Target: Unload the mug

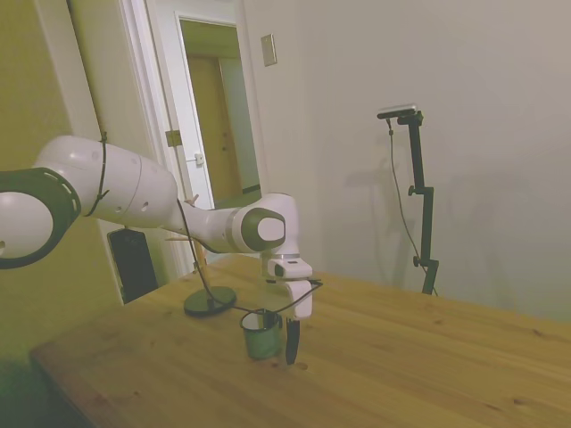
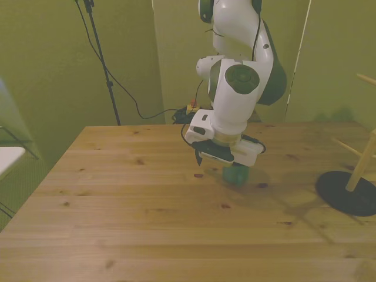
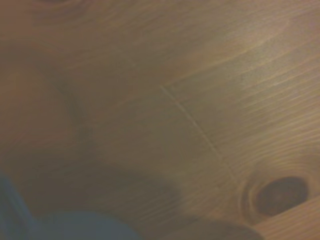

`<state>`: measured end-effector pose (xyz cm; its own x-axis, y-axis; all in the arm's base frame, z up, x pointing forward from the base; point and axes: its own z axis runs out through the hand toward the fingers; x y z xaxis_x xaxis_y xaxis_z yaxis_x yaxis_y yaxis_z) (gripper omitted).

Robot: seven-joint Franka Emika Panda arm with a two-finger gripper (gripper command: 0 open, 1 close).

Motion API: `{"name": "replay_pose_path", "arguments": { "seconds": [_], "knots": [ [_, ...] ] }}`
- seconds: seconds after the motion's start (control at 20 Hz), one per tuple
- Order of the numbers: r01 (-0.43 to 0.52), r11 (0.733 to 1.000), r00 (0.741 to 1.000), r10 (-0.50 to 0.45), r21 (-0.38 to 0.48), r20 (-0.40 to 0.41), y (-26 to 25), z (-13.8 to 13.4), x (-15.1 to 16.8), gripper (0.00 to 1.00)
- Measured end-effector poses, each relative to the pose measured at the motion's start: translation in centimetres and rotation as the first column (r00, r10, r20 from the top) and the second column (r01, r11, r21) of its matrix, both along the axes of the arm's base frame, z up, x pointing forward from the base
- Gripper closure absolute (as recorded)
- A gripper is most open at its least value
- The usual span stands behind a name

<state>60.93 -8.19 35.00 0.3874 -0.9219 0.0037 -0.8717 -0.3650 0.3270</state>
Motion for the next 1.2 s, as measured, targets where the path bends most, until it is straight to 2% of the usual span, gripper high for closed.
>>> {"name": "replay_pose_path", "arguments": {
  "seconds": [0.45,1.2],
  "knots": [
    [-0.073,0.997,0.997,0.073,0.005,0.024,0.6,0.0,-0.2,0.0],
    [-0.153,0.988,0.982,0.15,0.019,0.115,1.4,0.2,-3.7,0.0]
  ]
}}
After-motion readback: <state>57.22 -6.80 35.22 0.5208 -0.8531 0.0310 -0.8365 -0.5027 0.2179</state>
